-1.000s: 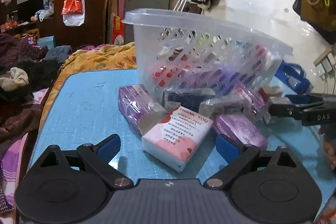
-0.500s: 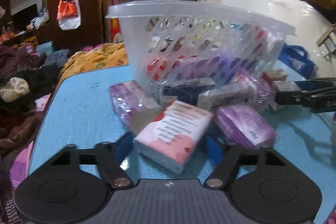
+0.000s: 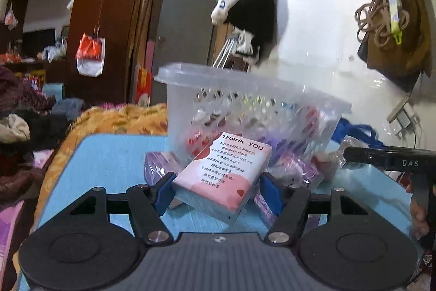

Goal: Organize objects
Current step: 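Grasp the pink THANK YOU box with the left tool while the right grasps the wrapped white box, then carry both items into the white basket and open both tools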

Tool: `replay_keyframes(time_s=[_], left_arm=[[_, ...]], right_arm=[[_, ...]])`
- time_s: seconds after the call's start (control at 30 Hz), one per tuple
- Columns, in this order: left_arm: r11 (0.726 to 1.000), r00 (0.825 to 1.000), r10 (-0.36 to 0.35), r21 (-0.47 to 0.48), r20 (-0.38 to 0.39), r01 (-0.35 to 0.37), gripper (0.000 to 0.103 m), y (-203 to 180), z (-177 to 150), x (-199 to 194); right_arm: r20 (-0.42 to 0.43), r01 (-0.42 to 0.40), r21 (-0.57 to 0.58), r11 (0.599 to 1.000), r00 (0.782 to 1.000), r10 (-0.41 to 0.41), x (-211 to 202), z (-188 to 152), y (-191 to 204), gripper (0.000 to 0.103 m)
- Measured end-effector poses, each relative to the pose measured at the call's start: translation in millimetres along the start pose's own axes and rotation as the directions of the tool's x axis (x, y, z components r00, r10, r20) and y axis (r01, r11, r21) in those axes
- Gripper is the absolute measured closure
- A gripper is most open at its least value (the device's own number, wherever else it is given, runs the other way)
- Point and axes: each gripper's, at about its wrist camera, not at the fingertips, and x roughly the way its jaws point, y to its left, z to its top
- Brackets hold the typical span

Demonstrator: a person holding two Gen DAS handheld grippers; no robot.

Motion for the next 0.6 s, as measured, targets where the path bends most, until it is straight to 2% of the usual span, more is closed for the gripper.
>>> replay_keyframes(time_s=[0.27,0.6], left_arm=[[1.0,0.999,-0.02,0.002,0.033,0.02,0.033,0,0,-2],[1.0,0.997,-0.016,-0.006,0.069,0.016,0.033,3,-2,-9]], right_arm=[[0.177,0.003,-0.024,1.0,0.984,0.001,-25,-4,5,0.024],[0.181,0.008,-0.044,0.999,0.983,0.0,-20,-2,8,0.024]])
